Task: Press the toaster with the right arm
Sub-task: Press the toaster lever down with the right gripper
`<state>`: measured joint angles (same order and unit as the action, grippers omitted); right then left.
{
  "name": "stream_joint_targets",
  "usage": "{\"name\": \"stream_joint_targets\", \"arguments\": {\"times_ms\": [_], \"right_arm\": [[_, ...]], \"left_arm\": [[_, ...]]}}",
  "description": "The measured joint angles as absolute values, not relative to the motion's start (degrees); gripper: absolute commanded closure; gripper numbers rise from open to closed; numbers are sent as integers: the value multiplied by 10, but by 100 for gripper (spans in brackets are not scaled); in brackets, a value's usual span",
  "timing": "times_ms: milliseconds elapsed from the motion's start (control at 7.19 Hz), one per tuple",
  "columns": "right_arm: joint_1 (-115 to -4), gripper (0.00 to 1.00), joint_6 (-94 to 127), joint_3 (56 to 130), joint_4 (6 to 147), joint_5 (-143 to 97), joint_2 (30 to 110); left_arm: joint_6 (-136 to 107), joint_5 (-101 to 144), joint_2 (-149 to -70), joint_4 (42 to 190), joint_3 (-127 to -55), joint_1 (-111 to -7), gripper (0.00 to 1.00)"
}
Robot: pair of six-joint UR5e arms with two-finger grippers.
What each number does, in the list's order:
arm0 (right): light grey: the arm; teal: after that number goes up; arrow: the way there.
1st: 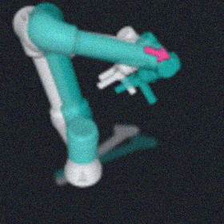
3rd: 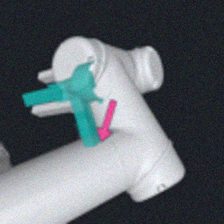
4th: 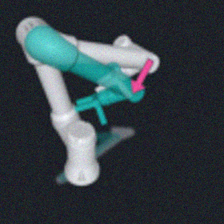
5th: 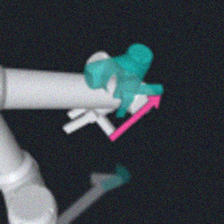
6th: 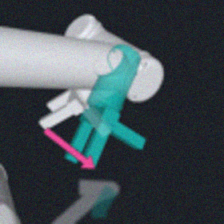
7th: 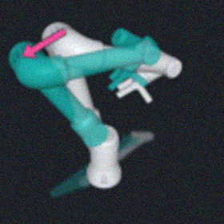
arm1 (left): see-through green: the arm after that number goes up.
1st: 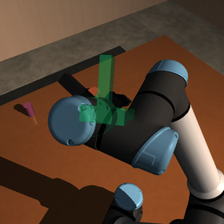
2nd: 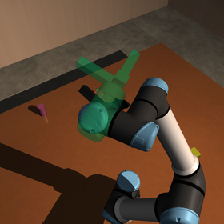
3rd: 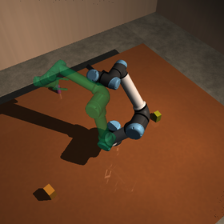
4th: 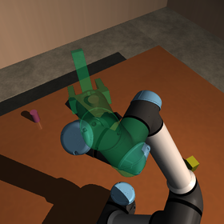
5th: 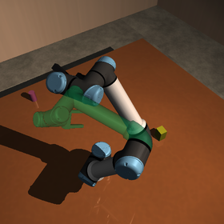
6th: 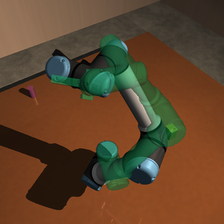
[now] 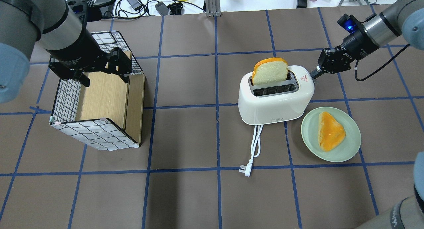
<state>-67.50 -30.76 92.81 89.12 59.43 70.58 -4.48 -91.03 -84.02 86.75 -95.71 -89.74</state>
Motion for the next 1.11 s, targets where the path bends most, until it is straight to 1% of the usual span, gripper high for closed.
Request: {"name": "stream_joint_targets", "arguments": {"times_ms": [1113], "right_arm": [[-674,100,-310,930,892,596,698]], "left_arm": [[-45,-911,-840,867,-957,-897,0]]}}
